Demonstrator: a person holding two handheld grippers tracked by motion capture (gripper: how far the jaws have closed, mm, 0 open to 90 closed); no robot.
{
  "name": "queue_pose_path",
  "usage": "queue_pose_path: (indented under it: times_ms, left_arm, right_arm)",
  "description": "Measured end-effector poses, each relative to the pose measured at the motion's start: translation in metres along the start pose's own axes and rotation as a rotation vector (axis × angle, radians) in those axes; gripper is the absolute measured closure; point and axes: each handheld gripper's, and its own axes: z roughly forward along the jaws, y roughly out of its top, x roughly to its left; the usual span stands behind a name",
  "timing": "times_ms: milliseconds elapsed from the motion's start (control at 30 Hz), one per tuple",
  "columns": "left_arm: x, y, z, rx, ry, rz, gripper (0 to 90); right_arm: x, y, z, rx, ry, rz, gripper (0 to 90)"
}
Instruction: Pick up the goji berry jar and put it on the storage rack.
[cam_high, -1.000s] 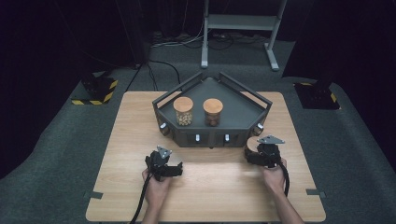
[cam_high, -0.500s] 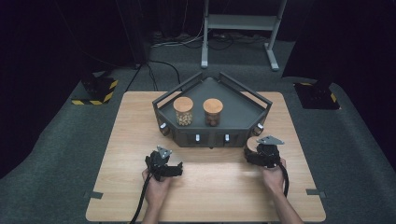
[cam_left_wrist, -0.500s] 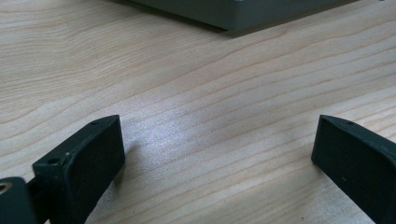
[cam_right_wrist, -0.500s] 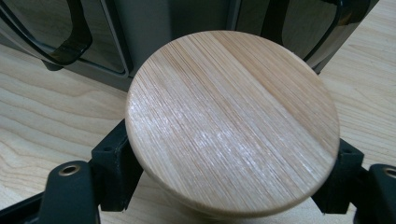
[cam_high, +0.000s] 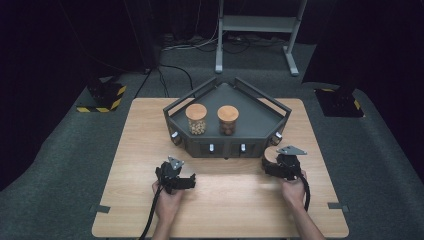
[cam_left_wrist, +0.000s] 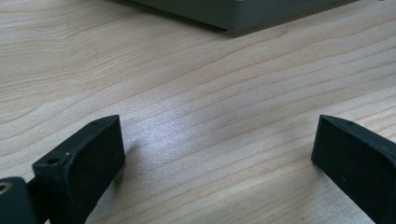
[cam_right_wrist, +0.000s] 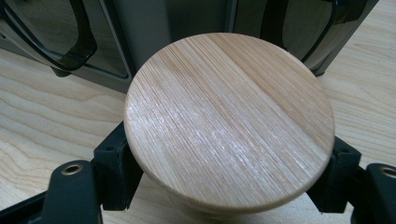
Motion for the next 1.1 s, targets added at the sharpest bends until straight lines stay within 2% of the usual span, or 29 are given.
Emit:
queue_pose_path:
  times_ms: [1100]
  left_arm:
    - [0.000, 0.000, 0.000, 0.000, 0.000, 0.000, 2.5]
  right_arm:
    - [-0.012, -0.003, -0.008, 0.009, 0.030, 0.011, 25.6]
